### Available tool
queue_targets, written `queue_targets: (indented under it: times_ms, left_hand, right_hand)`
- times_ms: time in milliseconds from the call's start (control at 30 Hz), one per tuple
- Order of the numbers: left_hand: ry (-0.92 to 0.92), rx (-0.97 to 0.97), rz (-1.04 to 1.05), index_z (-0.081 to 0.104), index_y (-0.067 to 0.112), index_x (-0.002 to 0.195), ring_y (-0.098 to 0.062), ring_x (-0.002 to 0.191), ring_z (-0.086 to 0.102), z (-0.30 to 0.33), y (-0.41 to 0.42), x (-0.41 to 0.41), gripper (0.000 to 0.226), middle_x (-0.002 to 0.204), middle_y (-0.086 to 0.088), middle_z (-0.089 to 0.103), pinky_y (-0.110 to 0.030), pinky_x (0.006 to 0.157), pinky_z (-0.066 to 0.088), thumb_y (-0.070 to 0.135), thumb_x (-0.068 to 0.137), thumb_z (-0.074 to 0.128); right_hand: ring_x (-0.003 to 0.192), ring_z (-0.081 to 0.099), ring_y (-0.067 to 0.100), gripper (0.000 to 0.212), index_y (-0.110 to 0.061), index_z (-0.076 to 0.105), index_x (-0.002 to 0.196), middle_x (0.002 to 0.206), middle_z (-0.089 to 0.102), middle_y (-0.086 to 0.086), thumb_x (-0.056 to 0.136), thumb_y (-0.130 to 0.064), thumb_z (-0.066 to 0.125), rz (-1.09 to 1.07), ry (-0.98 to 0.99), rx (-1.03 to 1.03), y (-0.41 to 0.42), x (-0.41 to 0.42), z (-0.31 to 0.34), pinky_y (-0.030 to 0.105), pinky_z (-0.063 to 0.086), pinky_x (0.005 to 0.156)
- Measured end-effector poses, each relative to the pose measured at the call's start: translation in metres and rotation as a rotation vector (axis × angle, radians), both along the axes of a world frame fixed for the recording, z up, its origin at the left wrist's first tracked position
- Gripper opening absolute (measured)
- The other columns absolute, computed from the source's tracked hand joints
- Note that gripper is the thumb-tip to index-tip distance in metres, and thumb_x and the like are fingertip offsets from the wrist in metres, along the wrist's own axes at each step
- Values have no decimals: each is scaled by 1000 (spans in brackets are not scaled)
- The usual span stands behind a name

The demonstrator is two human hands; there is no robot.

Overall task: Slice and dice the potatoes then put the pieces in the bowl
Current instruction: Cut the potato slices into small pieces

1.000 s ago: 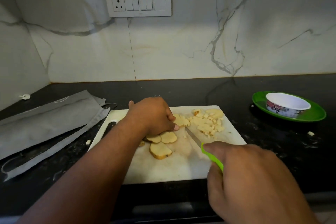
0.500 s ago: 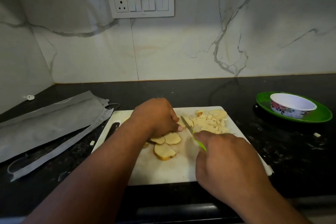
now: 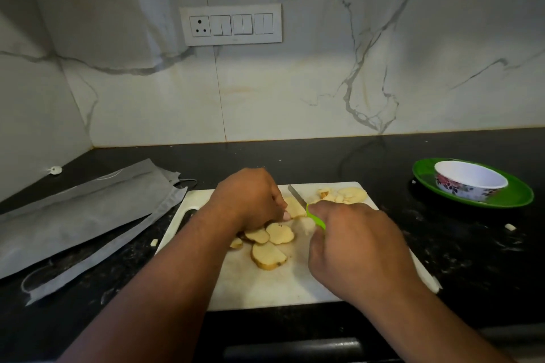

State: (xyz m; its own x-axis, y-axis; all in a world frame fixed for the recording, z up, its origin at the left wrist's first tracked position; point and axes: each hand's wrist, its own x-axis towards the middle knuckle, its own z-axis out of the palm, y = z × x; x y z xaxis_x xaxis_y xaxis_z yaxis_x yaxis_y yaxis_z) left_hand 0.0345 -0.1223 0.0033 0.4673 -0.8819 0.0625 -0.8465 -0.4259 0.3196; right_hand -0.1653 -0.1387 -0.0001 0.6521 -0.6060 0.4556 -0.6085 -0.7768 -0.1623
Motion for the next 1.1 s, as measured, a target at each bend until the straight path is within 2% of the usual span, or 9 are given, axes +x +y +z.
queue_targets:
  times_ms: [133, 300, 467, 533, 600, 733, 833, 967, 1100]
  left_hand:
    - [-1, 9, 20, 82, 36, 81, -7, 87, 69, -3, -5, 4, 10, 86, 19, 75, -42, 90, 60, 45, 82, 85]
    - [12, 18, 33, 82, 36, 82, -11, 91, 68, -5, -7, 6, 14, 87, 18, 75, -47, 94, 56, 49, 79, 87]
    - [-16, 10, 39, 80, 37, 75, -13, 91, 69, -5, -8, 5, 17, 85, 18, 75, -49, 94, 56, 52, 74, 89]
    - [-24, -1, 45, 79, 36, 74, -12, 87, 69, -3, -6, 4, 19, 81, 17, 74, -48, 92, 57, 52, 74, 89]
    - [-16, -2, 45, 79, 35, 74, -11, 86, 69, -2, -4, 4, 20, 79, 17, 74, -48, 92, 57, 52, 74, 89]
    - [-6, 9, 38, 80, 32, 78, -13, 87, 69, -1, -3, 2, 20, 82, 15, 75, -49, 94, 56, 51, 76, 88]
    - [10, 0, 47, 80, 31, 79, -12, 86, 69, -4, -4, 4, 21, 82, 13, 75, -48, 91, 57, 50, 76, 87]
    - [42, -12, 52, 80, 30, 81, -11, 89, 69, -5, -6, 7, 21, 84, 13, 75, -46, 91, 58, 49, 76, 89]
    - [15, -7, 35, 79, 32, 77, -11, 90, 68, -5, -7, 7, 21, 85, 15, 75, -50, 96, 55, 51, 76, 88]
  right_hand:
    - [81, 56, 9, 38, -35, 56, 129, 104, 66, -12, 91, -38, 51, 31, 17, 39, -6, 10, -8, 22, 44, 68]
    - [92, 61, 9, 43, -39, 50, 133, 104, 66, -11, 91, -41, 46, 31, 61, 55, 12, -19, -12, 24, 49, 77]
    - [105, 60, 8, 53, -56, 28, 139, 107, 63, -15, 88, -54, 40, -6, 101, 113, 36, -59, 4, 20, 48, 87]
    - [98, 60, 8, 51, -58, 33, 136, 92, 59, -14, 86, -54, 42, -8, 74, 100, 37, -61, 10, 18, 47, 83]
    - [88, 59, 10, 46, -53, 44, 133, 78, 52, -12, 87, -50, 45, -8, 11, 39, 32, -49, 13, 20, 47, 76]
    - [82, 58, 10, 39, -38, 57, 128, 103, 68, -12, 91, -41, 50, 1, -35, -3, 10, -5, 3, 22, 43, 67]
    - [73, 46, 10, 35, -34, 58, 125, 100, 65, -11, 91, -37, 51, 21, -5, 45, 4, 11, -3, 22, 39, 63]
    - [81, 53, 9, 41, -37, 48, 133, 101, 63, -11, 92, -38, 47, 46, 31, 79, 13, -8, -13, 23, 45, 73]
    - [104, 60, 8, 51, -49, 29, 141, 109, 61, -13, 91, -48, 41, -9, 95, 117, 37, -39, -7, 22, 48, 88]
